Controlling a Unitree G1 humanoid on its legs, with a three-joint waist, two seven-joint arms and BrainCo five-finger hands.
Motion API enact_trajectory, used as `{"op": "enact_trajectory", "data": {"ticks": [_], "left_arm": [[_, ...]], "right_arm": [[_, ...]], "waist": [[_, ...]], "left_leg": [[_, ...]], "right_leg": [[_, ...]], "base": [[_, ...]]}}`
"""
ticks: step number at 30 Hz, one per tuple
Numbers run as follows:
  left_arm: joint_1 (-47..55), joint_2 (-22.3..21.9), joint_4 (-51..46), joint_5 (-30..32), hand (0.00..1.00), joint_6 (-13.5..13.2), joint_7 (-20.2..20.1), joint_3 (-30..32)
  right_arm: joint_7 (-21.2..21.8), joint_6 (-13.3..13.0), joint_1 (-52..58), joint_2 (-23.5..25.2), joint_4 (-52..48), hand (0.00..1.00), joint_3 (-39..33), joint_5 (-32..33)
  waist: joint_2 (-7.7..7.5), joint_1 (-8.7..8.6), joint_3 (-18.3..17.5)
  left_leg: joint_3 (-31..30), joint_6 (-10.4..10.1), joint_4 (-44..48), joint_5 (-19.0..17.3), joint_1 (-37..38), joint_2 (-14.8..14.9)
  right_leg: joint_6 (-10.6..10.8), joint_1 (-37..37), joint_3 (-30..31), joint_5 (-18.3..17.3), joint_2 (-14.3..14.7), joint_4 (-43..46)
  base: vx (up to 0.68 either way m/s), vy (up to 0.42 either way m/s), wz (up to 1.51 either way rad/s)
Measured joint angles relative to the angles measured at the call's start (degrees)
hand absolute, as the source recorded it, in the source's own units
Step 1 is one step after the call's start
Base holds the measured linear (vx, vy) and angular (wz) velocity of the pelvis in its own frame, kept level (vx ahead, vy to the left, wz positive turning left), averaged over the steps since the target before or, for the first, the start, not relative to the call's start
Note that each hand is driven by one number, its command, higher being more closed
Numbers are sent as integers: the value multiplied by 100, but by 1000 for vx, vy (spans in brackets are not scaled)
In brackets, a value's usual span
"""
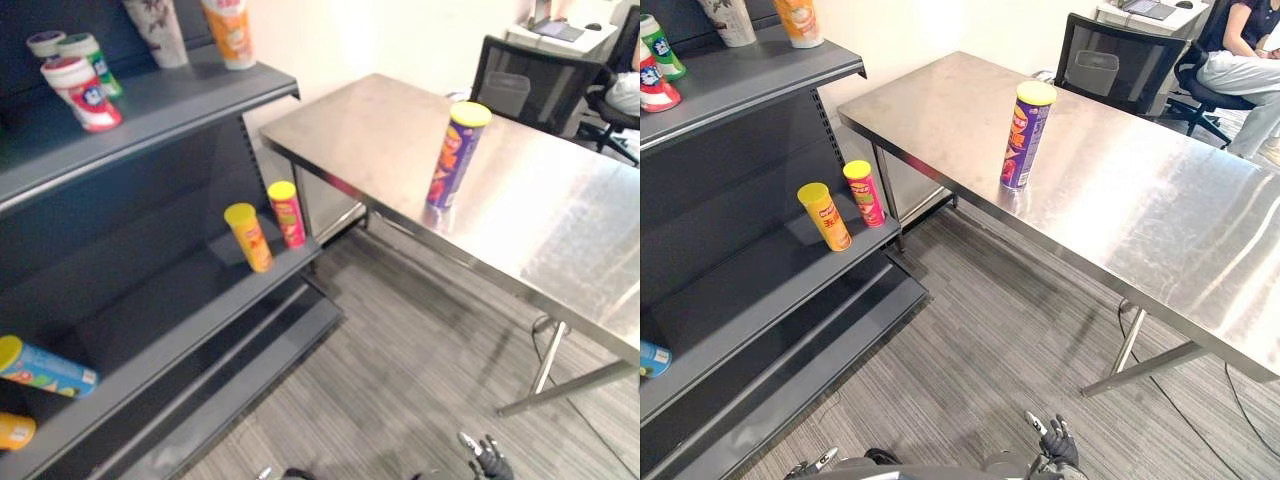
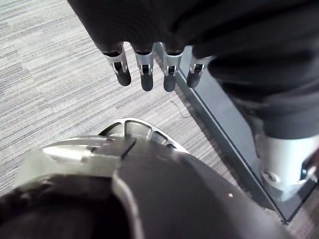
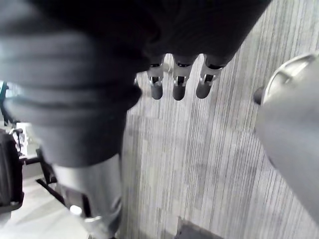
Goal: Put the gum and the chips on the shelf.
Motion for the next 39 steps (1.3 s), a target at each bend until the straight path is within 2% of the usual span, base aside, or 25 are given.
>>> {"op": "enact_trajectory", "data": {"ticks": [3,5,7,9,11,12,13,16,18,20,21,22,23,25,26,27,28,29,31,34,35,38,39], "left_arm": [[-8,77,113,61,0,42,-41,-62],[-62,121,152,54,0,45,-70,-61],[-91,121,160,-27,0,35,-205,-55],[-70,-29,155,-271,0,-17,-307,193],[28,-171,51,-410,0,-28,-317,426],[125,-287,-78,-452,0,-120,-330,516],[174,-292,-127,-480,0,-184,-329,520],[278,-369,-248,-513,0,-336,-291,523],[310,-399,-343,-714,0,-452,-236,589],[327,-514,-362,-786,0,-531,-220,701],[327,-516,-351,-925,0,-598,-201,788],[321,-486,-362,-935,0,-633,-191,789],[334,-475,-398,-941,0,-658,-184,811],[382,-466,-462,-919,0,-657,-95,861],[370,-457,-457,-918,0,-658,-72,863],[327,-539,-453,-890,0,-638,3,840],[327,-588,-445,-862,0,-626,8,838],[305,-605,-360,-846,0,-579,13,836],[169,-585,-250,-817,0,-546,45,833],[163,-487,-220,-816,0,-496,93,715],[165,-451,-199,-817,0,-484,113,705],[171,-350,-100,-816,0,-481,154,507],[158,-281,-36,-804,0,-486,164,381]], "right_arm": [[-74,8,93,-7,11,0,-272,-1],[-167,8,220,-38,36,0,-406,0],[-225,7,328,-122,182,0,-451,1],[-255,-7,447,-254,221,0,-498,22],[-277,-14,424,-348,87,0,-570,25],[-287,-17,392,-343,-74,0,-597,22],[-293,-12,372,-358,-83,0,-596,24],[-334,2,379,-334,-192,0,-567,50],[-371,1,353,-331,-291,0,-393,61],[-405,1,303,-334,-356,0,-245,69],[-392,10,243,-236,-430,0,-188,68],[-392,7,277,-99,-467,0,-194,68],[-389,9,315,-28,-467,0,-193,66],[-392,4,342,182,-443,0,-213,61],[-396,-2,337,209,-434,0,-214,61],[-403,-51,358,211,-437,0,-249,62],[-405,-62,322,193,-427,0,-311,61],[-410,-113,272,221,-421,0,-393,66],[-411,-151,273,243,-368,0,-441,85],[-426,-299,270,238,-177,0,-473,90],[-433,-362,246,236,-96,0,-465,34],[-458,-462,109,211,28,0,-420,-114],[-457,-510,86,185,96,0,-384,-186]], "waist": [[2,-215,22],[23,-268,38],[77,-271,85],[129,-243,132],[201,-232,100],[242,-238,103],[241,-217,105],[241,-185,105],[240,-27,105],[278,125,84],[321,206,54],[187,156,-19],[146,168,-57],[70,226,-96],[-27,230,-74],[141,241,-228],[227,256,-259],[308,238,-312],[282,235,-318],[242,231,-390],[235,230,-407],[228,225,-412],[197,221,-426]], "left_leg": [[-1,27,335,-79,-76,149],[-104,-4,578,-100,-63,254],[-424,-19,948,-88,-89,429],[-1714,14,1367,8,-254,507],[-2544,-11,1556,99,-441,441],[-3243,-98,1597,39,-594,278],[-3582,-206,1544,-90,-596,151],[-4044,-299,1204,-303,-583,-114],[-4385,-305,886,-463,-578,-223],[-4819,-396,392,-786,-434,-368],[-4797,-658,237,-1032,-299,-513],[-4704,-662,335,-1068,-259,-549],[-4646,-679,452,-1107,-235,-595],[-4817,-636,1555,-1123,-533,-690],[-4902,-609,1818,-1212,-720,-701],[-5026,-471,1397,-1307,-740,-737],[-4980,-440,1339,-1510,-659,-709],[-4890,-452,1107,-1721,-535,-748],[-4662,-408,921,-1707,-409,-825],[-4185,-251,494,-1607,-142,-913],[-3944,-223,344,-1554,-81,-886],[-3406,-248,132,-1481,158,-830],[-3446,-223,153,-1454,167,-932]], "right_leg": [[-43,-303,135,-270,-150,586],[-47,-424,258,-501,-233,888],[-146,-489,416,-652,-260,1104],[-207,-668,858,-743,-162,1317],[-211,-926,1358,-743,5,1364],[-215,-1101,1804,-741,135,1356],[-219,-1164,1990,-739,168,1355],[-223,-1179,2427,-738,304,1347],[-223,-1191,2837,-738,406,1349],[-155,-1281,3155,-719,480,1361],[-28,-1353,3336,-650,456,1411],[-18,-1336,3341,-566,471,1458],[0,-1303,3335,-556,469,1411],[137,-980,3574,-343,382,959],[193,-936,3661,-293,299,872],[257,-982,3692,-228,389,731],[274,-1006,3691,-213,417,682],[446,-1047,3689,-85,393,567],[400,-1063,3635,286,329,341],[254,-1037,3161,918,235,-186],[86,-1086,2782,1117,216,-352],[-250,-1174,1328,975,209,-137],[-143,-1151,1240,1080,244,-336]], "base": [[-49,-18,-13],[-54,-71,-27],[-58,-120,-40],[-77,-150,-84],[-46,-85,-125],[26,-23,-136],[52,14,-110],[49,70,-68],[79,213,-77],[104,287,-89],[182,296,-64],[165,238,-54],[184,126,-37],[197,194,-58],[142,254,-64],[55,183,-64],[48,238,-82],[42,224,-76],[0,203,-65],[-36,164,-76],[-23,83,-89],[29,34,-92],[60,-1,-84]]}}
